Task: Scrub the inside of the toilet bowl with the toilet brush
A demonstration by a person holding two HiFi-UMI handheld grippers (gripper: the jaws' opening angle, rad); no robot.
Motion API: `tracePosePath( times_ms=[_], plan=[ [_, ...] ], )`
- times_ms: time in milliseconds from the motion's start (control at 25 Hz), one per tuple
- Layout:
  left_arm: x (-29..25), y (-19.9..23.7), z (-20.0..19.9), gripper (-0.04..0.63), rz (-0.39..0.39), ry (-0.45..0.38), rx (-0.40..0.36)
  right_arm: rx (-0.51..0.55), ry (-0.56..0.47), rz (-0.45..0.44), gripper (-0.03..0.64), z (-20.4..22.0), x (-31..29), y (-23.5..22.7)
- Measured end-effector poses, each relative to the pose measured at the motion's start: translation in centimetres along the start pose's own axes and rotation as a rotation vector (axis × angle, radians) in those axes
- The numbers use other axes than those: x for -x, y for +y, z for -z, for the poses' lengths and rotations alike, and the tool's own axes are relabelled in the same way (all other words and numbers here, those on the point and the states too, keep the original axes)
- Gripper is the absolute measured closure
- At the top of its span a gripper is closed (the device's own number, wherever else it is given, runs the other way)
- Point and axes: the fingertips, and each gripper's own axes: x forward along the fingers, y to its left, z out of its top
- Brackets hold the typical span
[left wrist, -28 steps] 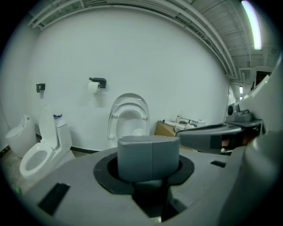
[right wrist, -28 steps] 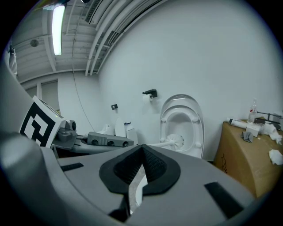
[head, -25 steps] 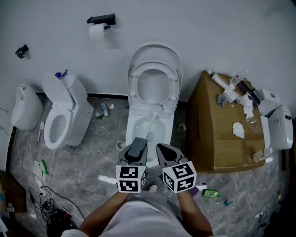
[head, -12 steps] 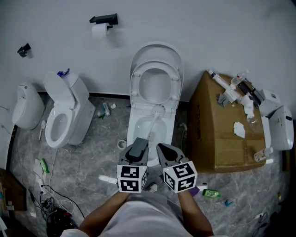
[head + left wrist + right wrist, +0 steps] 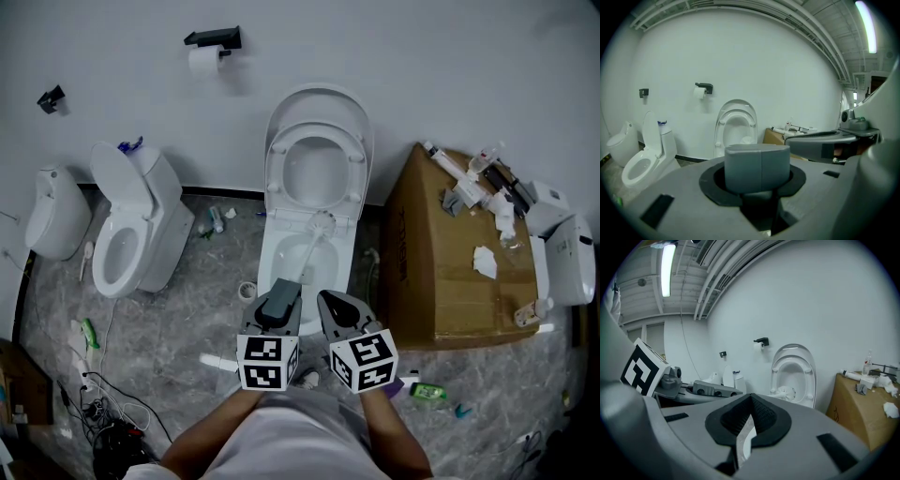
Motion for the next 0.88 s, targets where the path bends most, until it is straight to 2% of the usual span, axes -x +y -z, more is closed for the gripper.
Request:
tracePosePath(
  times_ms=[400,880],
  plan=[
    [-0.1,-0.5,-0.4,0.437,0.008,-0.011,-0.004,0.06,-0.048,0.035,0.62,-1.0,0.7,-0.3],
    [0.0,-1.0,-0.5,0.437,0.015,-0.018,-0.012,0.06,-0.067,0.036,0.62,-1.3,1.2,-0.3]
  ],
)
